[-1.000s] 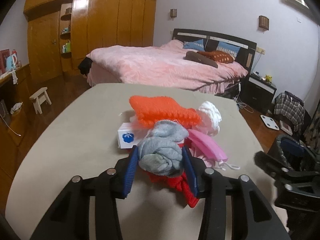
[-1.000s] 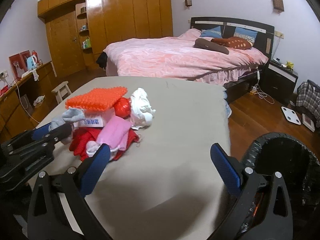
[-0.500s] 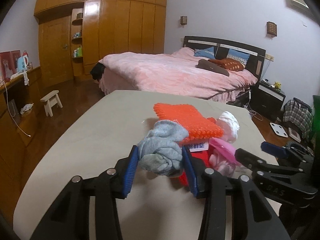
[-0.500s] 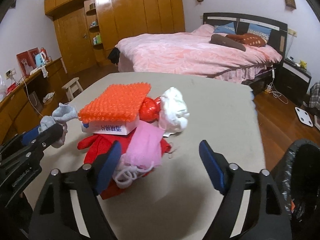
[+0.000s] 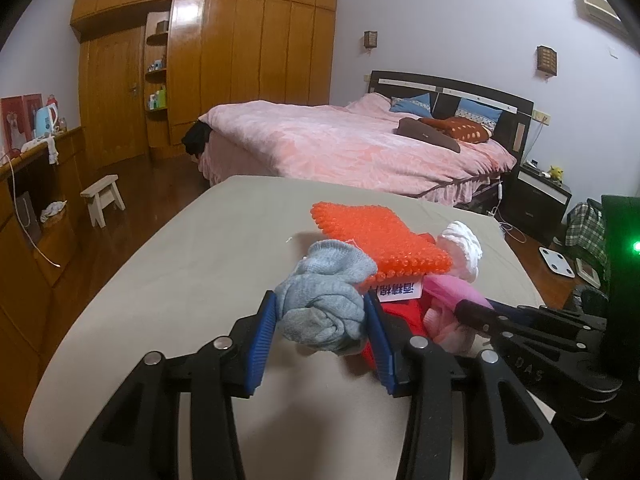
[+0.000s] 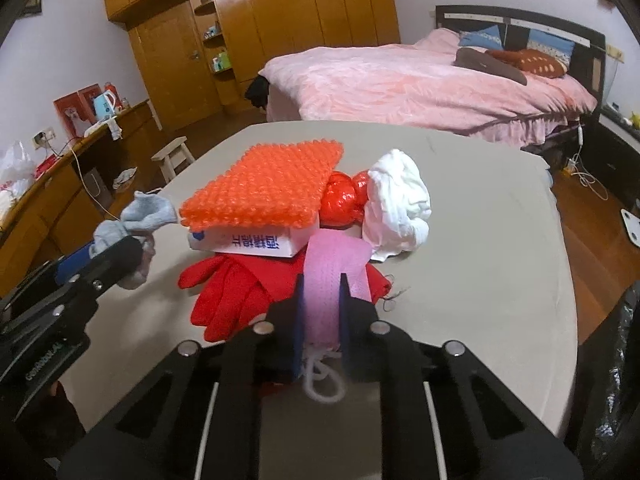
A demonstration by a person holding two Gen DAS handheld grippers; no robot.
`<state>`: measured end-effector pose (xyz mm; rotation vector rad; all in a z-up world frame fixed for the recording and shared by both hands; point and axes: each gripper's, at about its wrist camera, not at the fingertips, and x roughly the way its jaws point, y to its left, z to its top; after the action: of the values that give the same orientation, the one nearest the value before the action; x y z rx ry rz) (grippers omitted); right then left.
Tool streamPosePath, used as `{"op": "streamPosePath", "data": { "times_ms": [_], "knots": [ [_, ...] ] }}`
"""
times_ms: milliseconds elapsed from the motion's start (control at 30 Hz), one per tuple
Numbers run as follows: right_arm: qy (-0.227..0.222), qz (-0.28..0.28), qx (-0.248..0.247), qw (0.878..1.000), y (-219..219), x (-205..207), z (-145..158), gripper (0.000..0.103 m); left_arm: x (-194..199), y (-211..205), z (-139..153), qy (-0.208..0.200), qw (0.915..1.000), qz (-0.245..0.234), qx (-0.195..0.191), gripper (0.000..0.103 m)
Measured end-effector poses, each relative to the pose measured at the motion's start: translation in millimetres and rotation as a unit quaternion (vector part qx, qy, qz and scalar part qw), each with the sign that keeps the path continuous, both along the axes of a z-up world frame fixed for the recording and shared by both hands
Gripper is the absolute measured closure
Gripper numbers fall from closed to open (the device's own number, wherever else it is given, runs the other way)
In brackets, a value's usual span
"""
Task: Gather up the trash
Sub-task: 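Carry the sock and pink cloth over the bin and release both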
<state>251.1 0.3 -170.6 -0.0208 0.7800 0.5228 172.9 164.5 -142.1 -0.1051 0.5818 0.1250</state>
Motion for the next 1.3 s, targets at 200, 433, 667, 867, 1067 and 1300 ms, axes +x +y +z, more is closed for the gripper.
{"op": "streamPosePath", "data": {
  "times_ms": [200, 433, 667, 867, 1067, 1300],
  "knots": [
    [-0.011, -0.009, 0.019, 1.0, -14, -8, 17, 0.091, -3, -6, 7, -0.007, 1.0, -0.003, 0.005, 0.059],
    [-0.032, -0.018, 0.032, 0.999, -31, -18, 38, 0.091, -3, -21, 16, -0.014, 0.9997, -0.015, 0.01, 0.059],
    [-0.048, -0.035, 0.035, 0.998, -52, -29, 53, 0.091, -4, -39, 24, -0.022, 0.9991, -0.034, 0.011, 0.059],
    [-0.062, -0.058, 0.031, 0.996, -77, -39, 65, 0.091, -4, -62, 33, -0.029, 0.9979, -0.058, 0.01, 0.059],
    [-0.075, -0.087, 0.024, 0.993, -110, -49, 75, 0.091, -4, -91, 38, -0.032, 0.9953, -0.091, 0.008, 0.059],
    [-0.081, -0.13, 0.008, 0.988, -156, -65, 76, 0.091, -6, -134, 41, -0.034, 0.99, -0.137, 0.002, 0.059]
  ]
}}
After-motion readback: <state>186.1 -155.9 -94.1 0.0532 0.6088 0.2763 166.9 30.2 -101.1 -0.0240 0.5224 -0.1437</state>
